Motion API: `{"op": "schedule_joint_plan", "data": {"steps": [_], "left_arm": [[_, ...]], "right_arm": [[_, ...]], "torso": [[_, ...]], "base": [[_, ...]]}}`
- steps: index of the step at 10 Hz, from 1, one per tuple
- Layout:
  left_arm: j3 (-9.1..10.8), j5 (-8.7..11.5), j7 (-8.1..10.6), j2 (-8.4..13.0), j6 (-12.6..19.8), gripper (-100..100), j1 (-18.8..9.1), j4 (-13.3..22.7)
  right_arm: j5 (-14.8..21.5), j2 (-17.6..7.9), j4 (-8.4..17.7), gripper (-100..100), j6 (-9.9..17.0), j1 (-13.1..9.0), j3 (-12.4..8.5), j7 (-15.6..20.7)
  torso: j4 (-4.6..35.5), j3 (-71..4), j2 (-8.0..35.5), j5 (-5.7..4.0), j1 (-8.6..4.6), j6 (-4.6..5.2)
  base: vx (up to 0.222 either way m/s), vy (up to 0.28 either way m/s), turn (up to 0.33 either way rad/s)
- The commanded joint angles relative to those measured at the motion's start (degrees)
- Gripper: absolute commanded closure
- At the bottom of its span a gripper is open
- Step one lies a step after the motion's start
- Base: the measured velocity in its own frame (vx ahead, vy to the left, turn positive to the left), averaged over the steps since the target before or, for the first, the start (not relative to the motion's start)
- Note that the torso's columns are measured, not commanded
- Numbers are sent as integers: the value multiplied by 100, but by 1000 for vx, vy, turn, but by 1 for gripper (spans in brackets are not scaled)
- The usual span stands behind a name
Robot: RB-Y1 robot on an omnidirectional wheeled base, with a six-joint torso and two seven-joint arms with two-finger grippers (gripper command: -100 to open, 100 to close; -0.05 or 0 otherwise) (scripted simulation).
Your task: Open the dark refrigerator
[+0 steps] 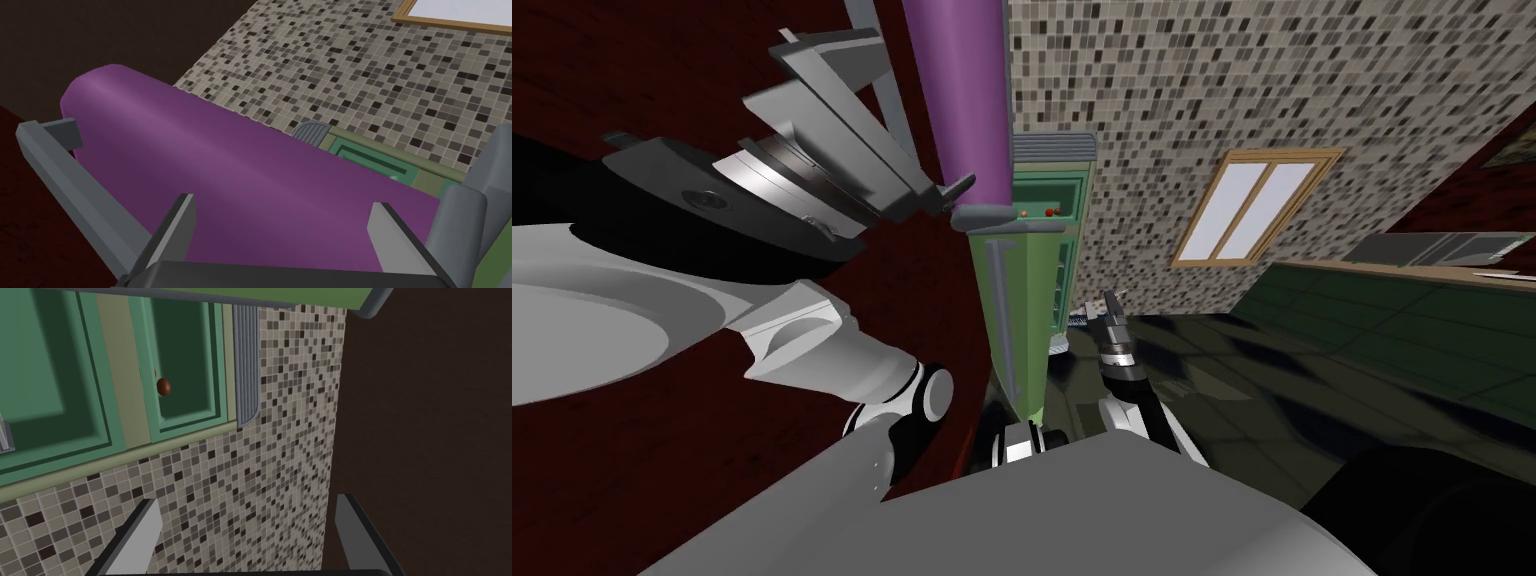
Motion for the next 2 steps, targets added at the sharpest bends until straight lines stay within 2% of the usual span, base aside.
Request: {"op": "schedule_joint_plan", "data": {"steps": [1,2], "left_arm": [[-100,-165,63,130,-90,-100,-359,371],[-131,-215,79,183,-125,-100,-490,512]], "right_arm": [[0,0,0,0,0,0,0,0],[0,0,0,0,0,0,0,0]], "torso": [[3,7,9,3,9,-1],[7,14,20,3,8,0]], "base": [[-23,4,30],[-25,4,34]]}}
